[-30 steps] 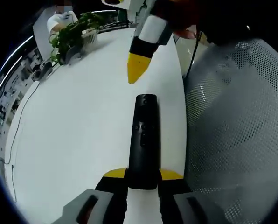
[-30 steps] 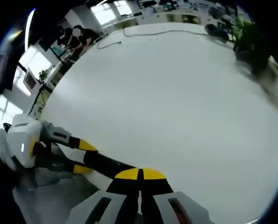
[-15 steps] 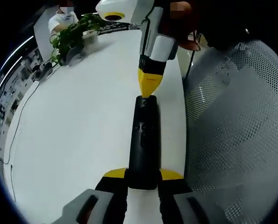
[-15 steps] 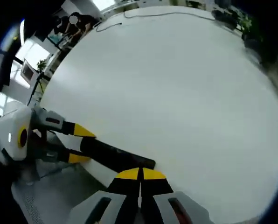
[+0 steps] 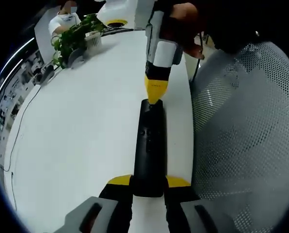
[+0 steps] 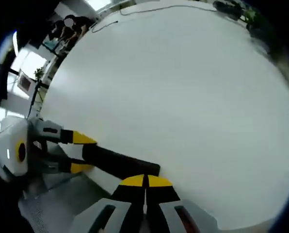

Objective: Press the specified remote control buttons in sequence, fully releasing each button before pressing the next.

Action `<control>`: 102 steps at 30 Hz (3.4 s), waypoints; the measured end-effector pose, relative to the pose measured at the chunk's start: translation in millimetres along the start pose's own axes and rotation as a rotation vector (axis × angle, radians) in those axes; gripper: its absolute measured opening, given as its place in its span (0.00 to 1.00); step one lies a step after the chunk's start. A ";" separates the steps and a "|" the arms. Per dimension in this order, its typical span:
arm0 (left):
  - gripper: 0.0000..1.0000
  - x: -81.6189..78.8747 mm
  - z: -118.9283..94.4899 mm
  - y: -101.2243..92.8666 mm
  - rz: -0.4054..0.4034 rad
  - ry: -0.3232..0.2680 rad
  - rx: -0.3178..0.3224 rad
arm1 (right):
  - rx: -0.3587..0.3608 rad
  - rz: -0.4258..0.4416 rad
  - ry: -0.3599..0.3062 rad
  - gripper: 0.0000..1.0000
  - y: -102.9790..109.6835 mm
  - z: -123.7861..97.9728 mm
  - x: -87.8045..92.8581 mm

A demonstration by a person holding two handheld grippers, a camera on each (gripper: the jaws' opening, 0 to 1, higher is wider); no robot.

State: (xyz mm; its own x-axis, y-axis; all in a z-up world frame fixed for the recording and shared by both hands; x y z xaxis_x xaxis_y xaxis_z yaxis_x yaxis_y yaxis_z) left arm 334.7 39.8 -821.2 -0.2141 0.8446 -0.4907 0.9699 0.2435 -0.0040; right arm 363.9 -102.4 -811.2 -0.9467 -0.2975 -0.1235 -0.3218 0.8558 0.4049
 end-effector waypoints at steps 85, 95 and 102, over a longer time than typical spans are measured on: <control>0.25 -0.2 0.0 -0.6 0.000 0.012 -0.005 | -0.008 -0.182 -0.032 0.00 20.4 9.3 -1.5; 0.24 -0.1 0.1 -0.5 0.002 0.009 -0.003 | 0.018 -0.197 -0.030 0.00 20.9 8.3 -0.9; 0.24 0.1 0.0 -0.7 0.001 0.001 -0.007 | 0.026 -0.216 -0.023 0.00 22.4 8.0 -1.6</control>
State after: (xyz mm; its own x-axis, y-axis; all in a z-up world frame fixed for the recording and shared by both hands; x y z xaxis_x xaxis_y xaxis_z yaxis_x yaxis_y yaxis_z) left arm 334.0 39.7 -821.1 -0.2131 0.8453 -0.4900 0.9693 0.2457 0.0023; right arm 358.1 -79.3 -809.1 -0.8557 -0.4658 -0.2253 -0.5172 0.7840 0.3434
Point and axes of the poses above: the point that each gripper's makers call its tool centre point, and the gripper's own axes: z roughly forward along the fingers, y roughly to its left, x roughly out of its underside, the point moved 5 cm from there along -z, roughly backward along the fingers, and after that the axes turned 1 degree about -z, right-handed, at the moved point
